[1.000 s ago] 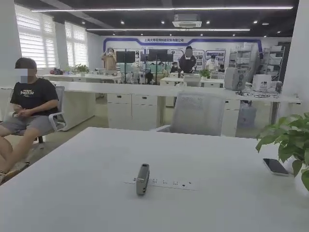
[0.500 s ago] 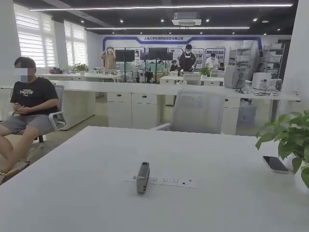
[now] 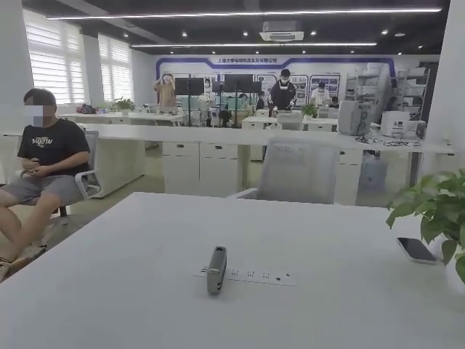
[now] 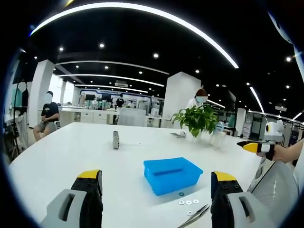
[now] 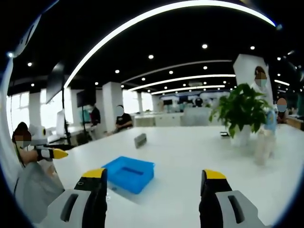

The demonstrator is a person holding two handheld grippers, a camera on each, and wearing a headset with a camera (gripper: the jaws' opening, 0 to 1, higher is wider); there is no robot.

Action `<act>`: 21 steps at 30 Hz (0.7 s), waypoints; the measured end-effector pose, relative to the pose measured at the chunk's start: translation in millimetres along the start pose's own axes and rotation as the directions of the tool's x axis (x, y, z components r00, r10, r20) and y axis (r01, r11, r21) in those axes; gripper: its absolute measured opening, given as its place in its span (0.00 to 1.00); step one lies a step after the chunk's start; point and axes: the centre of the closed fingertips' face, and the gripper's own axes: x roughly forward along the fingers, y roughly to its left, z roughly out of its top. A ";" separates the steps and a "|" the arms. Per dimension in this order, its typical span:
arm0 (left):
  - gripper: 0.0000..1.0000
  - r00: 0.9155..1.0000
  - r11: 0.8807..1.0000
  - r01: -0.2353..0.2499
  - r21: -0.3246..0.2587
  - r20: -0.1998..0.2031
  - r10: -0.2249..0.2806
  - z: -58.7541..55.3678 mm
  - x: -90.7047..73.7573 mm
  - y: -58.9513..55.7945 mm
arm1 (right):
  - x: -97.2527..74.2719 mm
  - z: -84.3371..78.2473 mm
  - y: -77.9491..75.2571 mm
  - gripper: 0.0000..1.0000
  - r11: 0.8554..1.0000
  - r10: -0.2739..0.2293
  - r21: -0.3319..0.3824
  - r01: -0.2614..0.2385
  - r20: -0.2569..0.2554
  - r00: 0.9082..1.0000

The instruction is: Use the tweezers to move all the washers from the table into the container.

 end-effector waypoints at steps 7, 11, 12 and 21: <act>0.97 0.999 0.999 0.016 0.032 -0.032 -0.015 -5.1 0.9 -4.5 | -0.3 -0.3 -0.9 0.80 1.000 -0.003 0.006 0.003 -0.002 1.000; 0.95 0.998 0.998 0.028 0.047 -0.055 -0.025 -8.0 1.0 -6.2 | -1.4 1.5 -3.8 0.81 1.000 -0.011 0.012 0.010 0.010 1.000; 0.95 0.998 0.998 0.028 0.048 -0.057 -0.025 -8.2 0.9 -6.2 | -1.6 1.6 -4.8 0.82 1.000 -0.012 0.014 0.012 0.011 1.000; 0.94 0.995 0.998 0.037 0.046 -0.091 -0.033 -11.3 -1.1 -5.8 | -0.7 -1.7 -1.1 0.85 1.000 -0.003 0.011 0.003 -0.025 1.000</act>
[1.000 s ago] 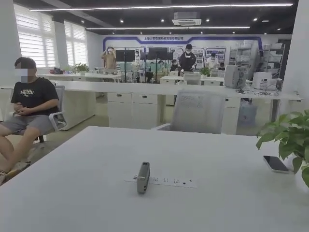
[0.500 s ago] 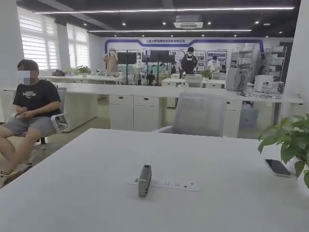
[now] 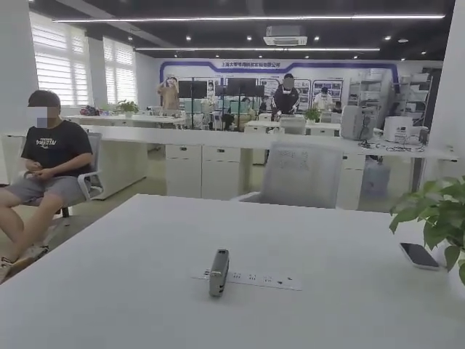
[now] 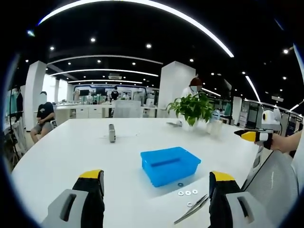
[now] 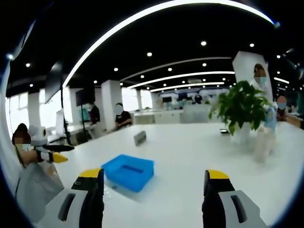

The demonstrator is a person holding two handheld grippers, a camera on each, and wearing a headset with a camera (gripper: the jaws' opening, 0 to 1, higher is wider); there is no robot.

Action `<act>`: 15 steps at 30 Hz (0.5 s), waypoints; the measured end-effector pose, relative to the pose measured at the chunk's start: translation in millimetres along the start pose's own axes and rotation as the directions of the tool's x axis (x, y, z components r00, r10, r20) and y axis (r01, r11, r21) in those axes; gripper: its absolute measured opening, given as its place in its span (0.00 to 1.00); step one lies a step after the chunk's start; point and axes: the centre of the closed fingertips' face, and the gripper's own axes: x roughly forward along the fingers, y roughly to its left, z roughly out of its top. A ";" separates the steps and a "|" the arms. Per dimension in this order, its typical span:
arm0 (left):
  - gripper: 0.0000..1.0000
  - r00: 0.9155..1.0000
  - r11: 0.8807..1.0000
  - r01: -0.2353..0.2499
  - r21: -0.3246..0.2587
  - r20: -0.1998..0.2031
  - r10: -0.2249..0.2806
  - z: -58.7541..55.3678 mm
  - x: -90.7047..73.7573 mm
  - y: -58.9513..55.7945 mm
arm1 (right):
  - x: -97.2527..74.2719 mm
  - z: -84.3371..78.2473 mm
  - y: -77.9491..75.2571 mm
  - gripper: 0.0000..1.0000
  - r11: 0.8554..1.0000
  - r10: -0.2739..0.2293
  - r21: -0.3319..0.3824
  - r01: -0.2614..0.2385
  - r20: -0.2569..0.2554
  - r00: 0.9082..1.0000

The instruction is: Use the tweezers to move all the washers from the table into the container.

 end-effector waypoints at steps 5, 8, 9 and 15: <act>0.93 1.000 0.998 -0.016 -0.057 -0.022 0.014 -0.7 -5.0 7.4 | -3.5 -1.2 -3.9 0.88 1.000 -0.009 -0.006 0.009 -0.057 0.998; 0.90 0.999 0.997 -0.011 -0.072 -0.031 0.009 -0.2 -7.8 8.6 | -4.5 4.6 -2.6 0.89 1.000 -0.010 0.000 0.010 -0.067 0.998; 0.88 0.999 0.997 -0.001 -0.078 -0.033 -0.002 1.6 -9.3 7.9 | -4.5 6.2 -2.2 0.87 1.000 -0.009 0.002 0.010 -0.065 0.998; 0.73 0.995 0.996 0.073 -0.059 -0.058 -0.076 12.1 -5.8 -2.5 | 8.2 30.4 14.7 0.67 0.995 0.053 -0.088 -0.057 -0.046 0.998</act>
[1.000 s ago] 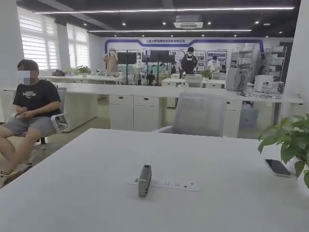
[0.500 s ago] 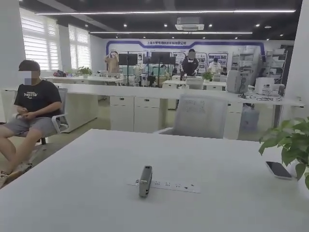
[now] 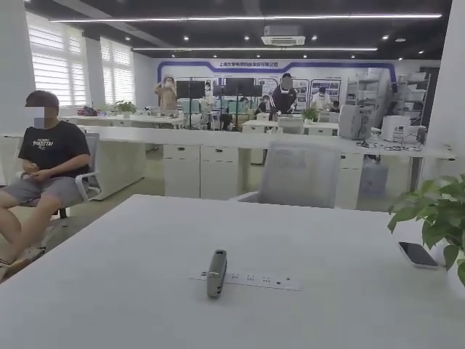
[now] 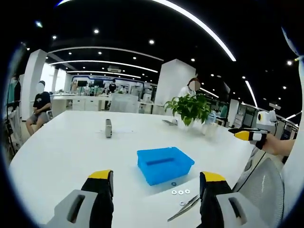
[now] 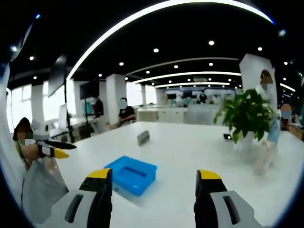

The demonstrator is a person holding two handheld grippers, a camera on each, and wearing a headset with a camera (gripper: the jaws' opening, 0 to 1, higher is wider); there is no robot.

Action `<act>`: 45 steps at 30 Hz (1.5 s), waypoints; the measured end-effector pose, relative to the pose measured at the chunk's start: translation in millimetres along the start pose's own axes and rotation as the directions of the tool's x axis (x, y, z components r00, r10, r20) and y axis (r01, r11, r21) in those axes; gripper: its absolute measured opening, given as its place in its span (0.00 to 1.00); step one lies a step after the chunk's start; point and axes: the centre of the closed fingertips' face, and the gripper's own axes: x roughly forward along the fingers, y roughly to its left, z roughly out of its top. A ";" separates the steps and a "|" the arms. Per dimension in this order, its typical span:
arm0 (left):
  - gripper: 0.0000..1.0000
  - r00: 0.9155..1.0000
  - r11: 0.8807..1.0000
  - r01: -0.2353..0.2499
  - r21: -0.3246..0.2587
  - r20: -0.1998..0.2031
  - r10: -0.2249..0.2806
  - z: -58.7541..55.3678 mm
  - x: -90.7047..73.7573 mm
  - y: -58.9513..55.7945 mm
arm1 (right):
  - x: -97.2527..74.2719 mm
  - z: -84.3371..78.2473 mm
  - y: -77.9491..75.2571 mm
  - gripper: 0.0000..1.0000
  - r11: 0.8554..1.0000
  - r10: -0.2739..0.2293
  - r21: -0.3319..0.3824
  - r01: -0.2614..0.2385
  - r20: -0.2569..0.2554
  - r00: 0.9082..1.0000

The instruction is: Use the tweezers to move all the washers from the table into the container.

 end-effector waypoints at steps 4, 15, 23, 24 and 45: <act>0.58 0.997 0.997 0.072 0.011 -0.003 -0.072 7.5 4.0 -13.9 | 14.0 4.9 22.0 0.50 0.994 0.095 -0.057 -0.096 -0.027 0.995; 0.23 0.967 0.977 0.209 0.044 -0.155 -0.200 -19.9 11.4 -31.1 | 47.0 -35.6 89.6 0.18 0.906 0.359 -0.145 -0.398 -0.233 0.904; 0.08 0.853 0.925 0.359 0.125 -0.445 -0.272 -79.3 17.2 -39.4 | 60.6 -92.8 126.9 0.10 0.816 0.488 -0.091 -0.571 -0.421 0.764; 0.07 0.838 0.916 0.378 0.135 -0.472 -0.276 -84.7 17.5 -39.9 | 60.8 -97.2 130.6 0.10 0.803 0.500 -0.087 -0.589 -0.439 0.747; 0.00 0.621 0.704 0.606 0.371 -0.774 -0.126 -151.3 25.1 -22.6 | 76.6 -155.6 170.2 0.12 0.648 0.484 -0.186 -0.738 -0.647 0.588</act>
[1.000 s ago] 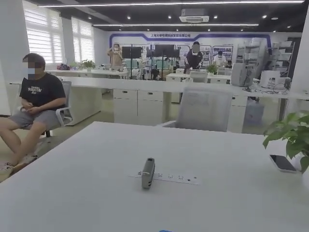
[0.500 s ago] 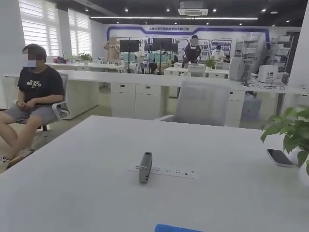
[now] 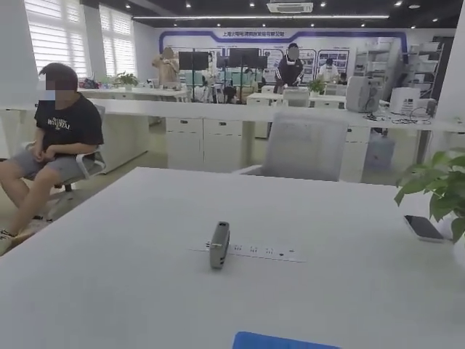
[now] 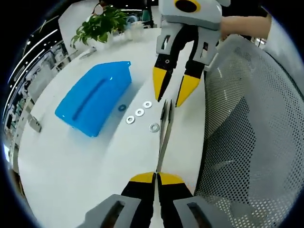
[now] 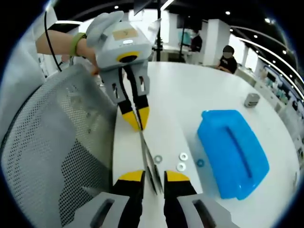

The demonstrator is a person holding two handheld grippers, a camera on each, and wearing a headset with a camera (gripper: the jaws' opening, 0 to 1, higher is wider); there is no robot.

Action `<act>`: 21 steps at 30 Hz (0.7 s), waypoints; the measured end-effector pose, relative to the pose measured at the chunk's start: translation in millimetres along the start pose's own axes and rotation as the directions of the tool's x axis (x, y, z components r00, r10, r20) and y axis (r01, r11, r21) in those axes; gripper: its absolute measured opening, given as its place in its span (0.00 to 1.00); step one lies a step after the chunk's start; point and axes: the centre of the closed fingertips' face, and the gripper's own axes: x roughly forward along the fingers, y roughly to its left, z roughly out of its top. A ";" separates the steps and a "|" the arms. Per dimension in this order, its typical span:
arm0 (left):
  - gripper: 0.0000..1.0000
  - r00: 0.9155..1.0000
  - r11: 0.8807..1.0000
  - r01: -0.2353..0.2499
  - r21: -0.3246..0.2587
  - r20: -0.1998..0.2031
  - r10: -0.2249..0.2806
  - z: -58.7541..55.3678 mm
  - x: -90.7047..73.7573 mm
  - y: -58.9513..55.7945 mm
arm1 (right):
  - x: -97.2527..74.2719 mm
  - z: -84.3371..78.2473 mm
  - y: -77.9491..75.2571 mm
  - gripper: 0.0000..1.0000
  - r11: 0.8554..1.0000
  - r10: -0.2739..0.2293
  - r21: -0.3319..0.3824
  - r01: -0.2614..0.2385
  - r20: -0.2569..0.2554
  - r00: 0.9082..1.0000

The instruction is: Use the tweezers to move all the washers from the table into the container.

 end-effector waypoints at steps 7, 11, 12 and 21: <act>0.00 1.000 0.988 -0.008 0.151 0.011 0.006 7.7 -3.6 -1.8 | -2.2 0.6 -4.1 0.14 1.000 0.000 -0.008 0.000 0.004 1.000; 0.00 0.998 0.985 -0.039 0.165 0.062 0.030 21.8 -20.2 -0.2 | -6.1 4.2 -3.1 0.16 1.000 0.001 -0.021 -0.001 0.020 1.000; 0.00 0.997 0.985 -0.048 0.168 0.073 0.036 24.9 -24.1 0.2 | -6.4 4.6 -2.8 0.16 1.000 0.002 -0.028 -0.001 0.025 1.000; 0.00 0.983 0.984 -0.029 0.177 0.182 -0.004 58.4 -50.4 -15.6 | -7.8 6.9 1.0 0.21 0.999 0.005 -0.049 -0.003 0.044 0.999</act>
